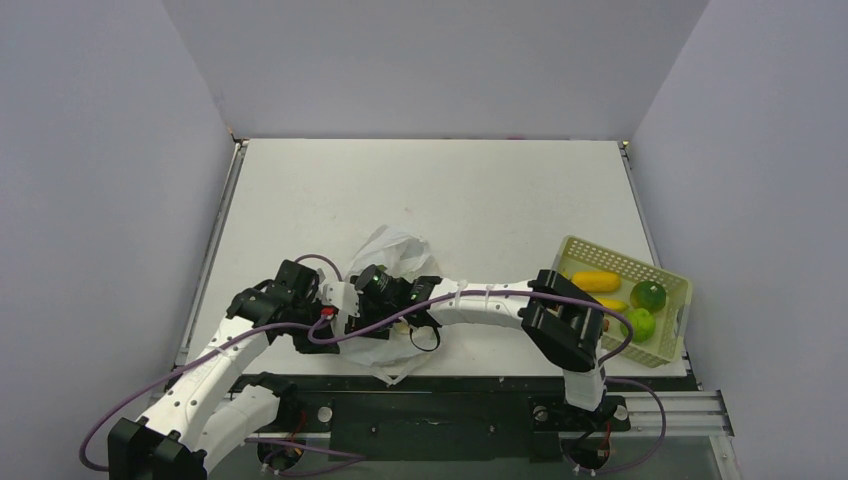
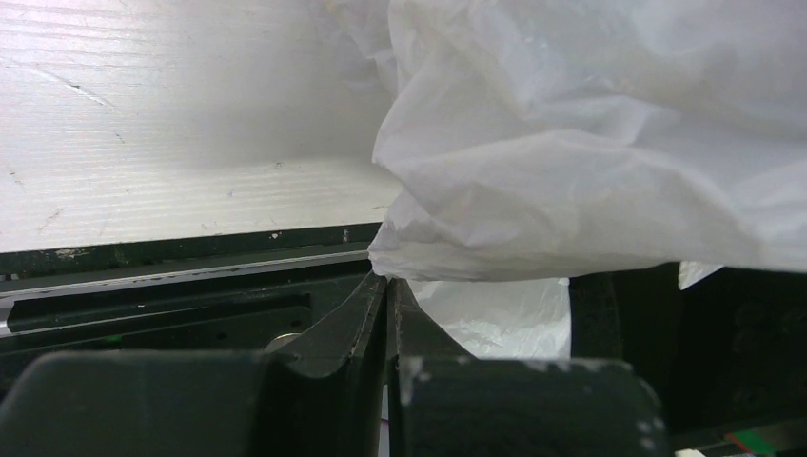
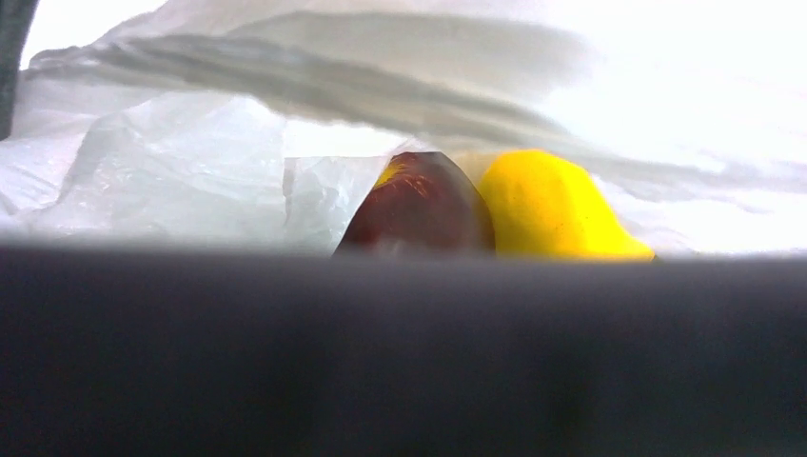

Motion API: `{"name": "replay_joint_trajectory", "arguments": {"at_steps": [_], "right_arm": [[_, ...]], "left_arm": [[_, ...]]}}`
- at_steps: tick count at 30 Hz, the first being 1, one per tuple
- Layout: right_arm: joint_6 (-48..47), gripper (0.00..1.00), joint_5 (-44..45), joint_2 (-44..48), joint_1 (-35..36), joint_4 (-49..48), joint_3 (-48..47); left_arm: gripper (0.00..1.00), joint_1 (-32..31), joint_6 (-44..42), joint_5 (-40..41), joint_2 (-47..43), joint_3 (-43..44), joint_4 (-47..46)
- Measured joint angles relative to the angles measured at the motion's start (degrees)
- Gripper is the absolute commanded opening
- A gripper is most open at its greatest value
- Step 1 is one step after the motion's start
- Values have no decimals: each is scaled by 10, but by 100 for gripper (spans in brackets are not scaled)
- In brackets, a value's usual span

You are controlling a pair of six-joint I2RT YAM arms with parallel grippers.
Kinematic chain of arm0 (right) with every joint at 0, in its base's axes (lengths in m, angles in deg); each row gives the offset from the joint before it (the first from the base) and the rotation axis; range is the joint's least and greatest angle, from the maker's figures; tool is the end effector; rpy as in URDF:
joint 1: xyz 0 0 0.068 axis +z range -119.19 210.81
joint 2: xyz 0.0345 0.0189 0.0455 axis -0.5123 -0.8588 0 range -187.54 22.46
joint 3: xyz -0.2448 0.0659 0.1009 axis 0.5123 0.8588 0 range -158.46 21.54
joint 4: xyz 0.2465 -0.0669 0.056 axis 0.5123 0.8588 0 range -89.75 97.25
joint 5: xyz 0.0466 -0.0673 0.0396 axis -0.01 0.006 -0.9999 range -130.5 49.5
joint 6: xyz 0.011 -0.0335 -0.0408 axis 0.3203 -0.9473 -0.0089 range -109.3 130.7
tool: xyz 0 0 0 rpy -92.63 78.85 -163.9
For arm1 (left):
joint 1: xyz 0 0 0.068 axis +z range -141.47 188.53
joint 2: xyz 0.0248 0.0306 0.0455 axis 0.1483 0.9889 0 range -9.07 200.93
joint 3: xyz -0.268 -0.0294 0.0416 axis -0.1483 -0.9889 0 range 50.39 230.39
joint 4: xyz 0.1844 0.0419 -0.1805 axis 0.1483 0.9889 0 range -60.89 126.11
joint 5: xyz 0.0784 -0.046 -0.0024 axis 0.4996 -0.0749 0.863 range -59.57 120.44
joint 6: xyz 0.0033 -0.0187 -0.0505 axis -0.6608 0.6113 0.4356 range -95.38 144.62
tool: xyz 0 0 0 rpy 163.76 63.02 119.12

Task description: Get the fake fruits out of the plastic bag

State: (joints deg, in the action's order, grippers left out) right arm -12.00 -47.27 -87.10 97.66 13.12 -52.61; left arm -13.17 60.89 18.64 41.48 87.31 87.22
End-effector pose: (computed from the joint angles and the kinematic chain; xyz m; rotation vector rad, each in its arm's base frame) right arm 0.1596 0.3838 0.1875 -1.7759 1.7111 0.4882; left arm 0.1261 -0.0579 0.2145 -0.3224 2.9045 -0.4918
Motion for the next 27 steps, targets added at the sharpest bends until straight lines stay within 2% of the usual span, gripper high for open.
{"name": "replay_joint_trajectory", "arguments": {"at_steps": [2, 6, 21, 27], "right_arm": [[2, 47, 7, 0, 0, 0, 0], [3, 37, 15, 2, 0, 2, 1], [17, 25, 18, 144, 0, 49, 37], [22, 6, -15, 196, -5, 57, 38]], "left_arm": [[0, 0, 0, 0, 0, 0, 0], [0, -1, 0, 0, 1, 0, 0], [0, -4, 27, 26, -9, 0, -13], [0, -4, 41, 27, -4, 0, -29]]}}
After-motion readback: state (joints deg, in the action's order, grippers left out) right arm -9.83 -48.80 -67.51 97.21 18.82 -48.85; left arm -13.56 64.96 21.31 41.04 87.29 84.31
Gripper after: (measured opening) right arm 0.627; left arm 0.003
